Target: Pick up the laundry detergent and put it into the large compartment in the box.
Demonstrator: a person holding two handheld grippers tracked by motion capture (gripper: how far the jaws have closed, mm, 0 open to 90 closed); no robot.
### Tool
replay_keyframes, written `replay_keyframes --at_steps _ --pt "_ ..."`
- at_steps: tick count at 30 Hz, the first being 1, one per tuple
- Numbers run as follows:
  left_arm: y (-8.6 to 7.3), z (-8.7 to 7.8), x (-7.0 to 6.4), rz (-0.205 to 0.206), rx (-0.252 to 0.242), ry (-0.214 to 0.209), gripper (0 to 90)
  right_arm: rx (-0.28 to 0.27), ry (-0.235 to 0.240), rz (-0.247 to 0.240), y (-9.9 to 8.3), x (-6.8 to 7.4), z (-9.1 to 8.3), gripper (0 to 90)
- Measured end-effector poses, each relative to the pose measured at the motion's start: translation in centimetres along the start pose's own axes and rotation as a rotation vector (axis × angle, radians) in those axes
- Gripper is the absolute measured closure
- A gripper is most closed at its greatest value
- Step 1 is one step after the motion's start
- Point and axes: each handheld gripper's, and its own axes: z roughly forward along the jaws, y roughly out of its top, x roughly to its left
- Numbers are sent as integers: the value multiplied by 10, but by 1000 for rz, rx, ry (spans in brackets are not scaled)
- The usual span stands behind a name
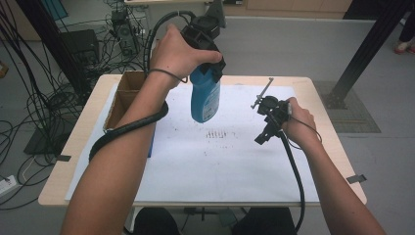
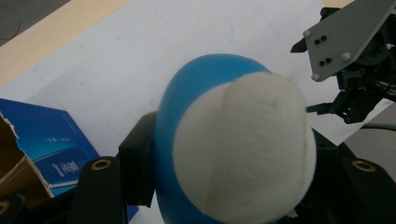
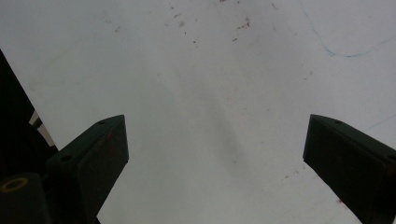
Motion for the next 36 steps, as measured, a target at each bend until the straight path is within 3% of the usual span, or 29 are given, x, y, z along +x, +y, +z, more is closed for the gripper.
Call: replay_keyframes --at_steps 6,11,24,31,36 --pt "6 -14 -3 -2 -14 -6 376 1 -2 -4 1 0 -3 65" --pt "11 -26 -2 -4 -27 -35 376 -3 1 -8 1 2 -4 65" --pt "13 -32 -3 -14 -45 -50 376 -8 1 -6 1 2 -3 65" --pt "10 -33 5 -33 -42 -48 376 -15 8 4 1 2 -2 65" --pt "3 -38 19 -79 -49 -23 376 -13 5 6 1 2 -1 65"
